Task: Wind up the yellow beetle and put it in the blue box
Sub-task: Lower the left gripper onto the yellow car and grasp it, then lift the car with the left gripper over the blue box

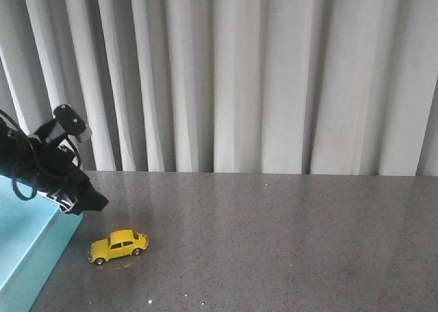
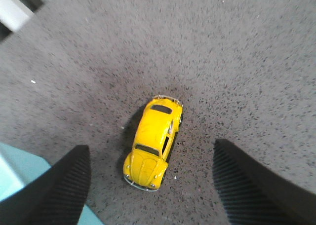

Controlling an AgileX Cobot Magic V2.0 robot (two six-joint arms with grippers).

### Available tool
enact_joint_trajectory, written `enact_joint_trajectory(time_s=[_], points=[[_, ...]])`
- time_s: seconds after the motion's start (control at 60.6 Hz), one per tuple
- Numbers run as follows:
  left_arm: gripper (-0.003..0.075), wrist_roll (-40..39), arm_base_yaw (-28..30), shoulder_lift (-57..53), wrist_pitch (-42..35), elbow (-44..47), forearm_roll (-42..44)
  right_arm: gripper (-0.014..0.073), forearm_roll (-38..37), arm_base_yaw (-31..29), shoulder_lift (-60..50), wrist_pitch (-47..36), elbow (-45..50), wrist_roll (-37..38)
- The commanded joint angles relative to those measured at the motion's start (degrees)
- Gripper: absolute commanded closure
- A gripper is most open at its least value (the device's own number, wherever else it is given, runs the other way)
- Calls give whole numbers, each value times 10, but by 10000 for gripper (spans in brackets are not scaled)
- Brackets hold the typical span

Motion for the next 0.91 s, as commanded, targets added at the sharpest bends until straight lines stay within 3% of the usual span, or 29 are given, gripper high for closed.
enact_joint_trajectory(time_s=[0.0, 0.611, 0.759, 0.891], points=[[206, 0, -9, 2, -38, -18, -17, 601, 9, -3, 1, -39, -15, -3], [238, 15, -20, 145, -110, -18, 6, 601, 9, -3, 1, -39, -15, -3], [354, 9, -23, 150, -119, -18, -16, 601, 9, -3, 1, -39, -15, -3], [581, 9, -27, 132, -130, -18, -60, 601, 9, -3, 1, -39, -15, -3]])
